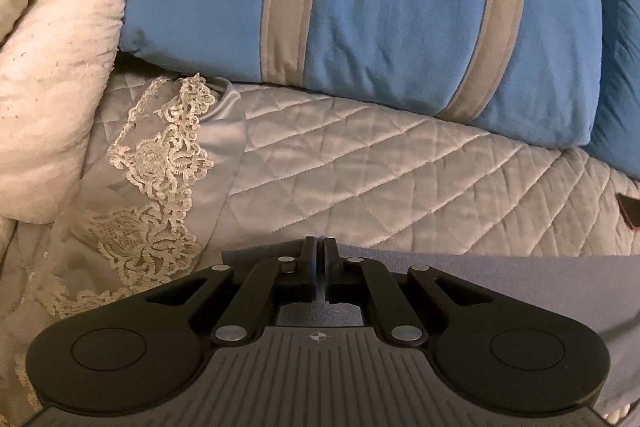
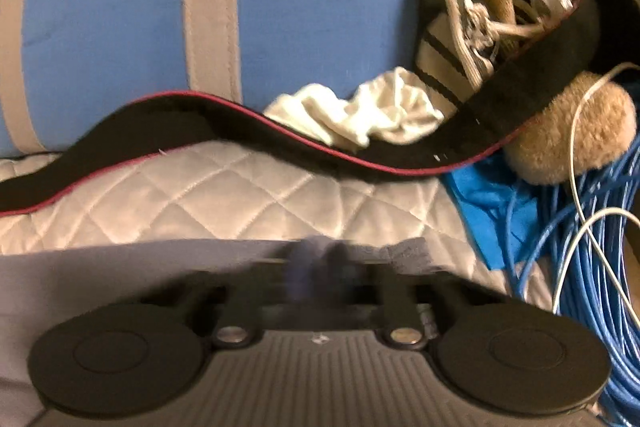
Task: Fold clothes
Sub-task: 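Move the right gripper toward the grey sweatpants leg end by the blue cable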
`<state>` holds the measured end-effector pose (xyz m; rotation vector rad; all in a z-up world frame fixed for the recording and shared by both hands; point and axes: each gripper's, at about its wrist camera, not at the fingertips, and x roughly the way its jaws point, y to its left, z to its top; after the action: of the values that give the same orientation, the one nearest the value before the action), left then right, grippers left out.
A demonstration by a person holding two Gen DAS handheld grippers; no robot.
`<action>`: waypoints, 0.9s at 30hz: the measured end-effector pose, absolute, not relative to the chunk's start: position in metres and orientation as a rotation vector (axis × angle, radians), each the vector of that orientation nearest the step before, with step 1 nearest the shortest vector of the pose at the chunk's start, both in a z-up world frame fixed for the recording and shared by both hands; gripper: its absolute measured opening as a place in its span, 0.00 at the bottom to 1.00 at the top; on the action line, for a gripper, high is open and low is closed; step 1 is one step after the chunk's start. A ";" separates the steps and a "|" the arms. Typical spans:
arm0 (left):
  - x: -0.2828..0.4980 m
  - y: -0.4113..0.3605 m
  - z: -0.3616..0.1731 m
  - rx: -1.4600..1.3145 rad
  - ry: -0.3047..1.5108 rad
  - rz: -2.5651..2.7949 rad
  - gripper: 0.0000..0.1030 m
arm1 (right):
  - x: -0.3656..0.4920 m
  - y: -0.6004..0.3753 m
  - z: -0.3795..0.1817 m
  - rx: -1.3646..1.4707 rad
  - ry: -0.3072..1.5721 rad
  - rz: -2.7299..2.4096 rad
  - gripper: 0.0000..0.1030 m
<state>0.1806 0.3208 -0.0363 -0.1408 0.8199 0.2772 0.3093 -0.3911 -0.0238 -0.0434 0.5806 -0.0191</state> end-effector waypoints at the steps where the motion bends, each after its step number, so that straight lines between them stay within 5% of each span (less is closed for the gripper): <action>1: 0.179 0.321 -0.034 -0.151 0.808 0.277 0.03 | 0.311 -0.392 -0.024 -0.039 0.578 -0.020 0.01; 6: 0.163 0.319 -0.003 -0.144 0.727 0.250 0.03 | 0.308 -0.397 -0.016 -0.026 0.543 -0.013 0.01; 12: 0.085 0.317 0.042 -0.158 0.484 0.126 0.03 | 0.190 -0.405 0.057 -0.126 0.326 0.109 0.01; 16: 0.010 0.331 0.032 -0.144 0.424 0.056 0.05 | 0.088 -0.423 0.053 -0.205 0.302 0.200 0.05; 18: -0.019 0.345 0.014 -0.184 0.472 0.035 0.08 | 0.052 -0.440 0.036 -0.203 0.351 0.199 0.33; 19: -0.029 0.352 0.007 -0.203 0.500 0.055 0.08 | 0.040 -0.450 0.027 -0.187 0.388 0.185 0.38; 21: -0.044 0.359 0.002 -0.226 0.541 0.093 0.25 | 0.018 -0.468 0.010 -0.162 0.455 0.151 0.54; 27: -0.060 0.356 0.025 -0.198 0.583 0.106 0.50 | 0.004 -0.464 -0.014 -0.353 0.509 0.134 0.75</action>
<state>-0.0602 0.3563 0.0252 -0.1978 0.5826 0.1062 0.0038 -0.4637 -0.0141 -0.3534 0.5094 0.1344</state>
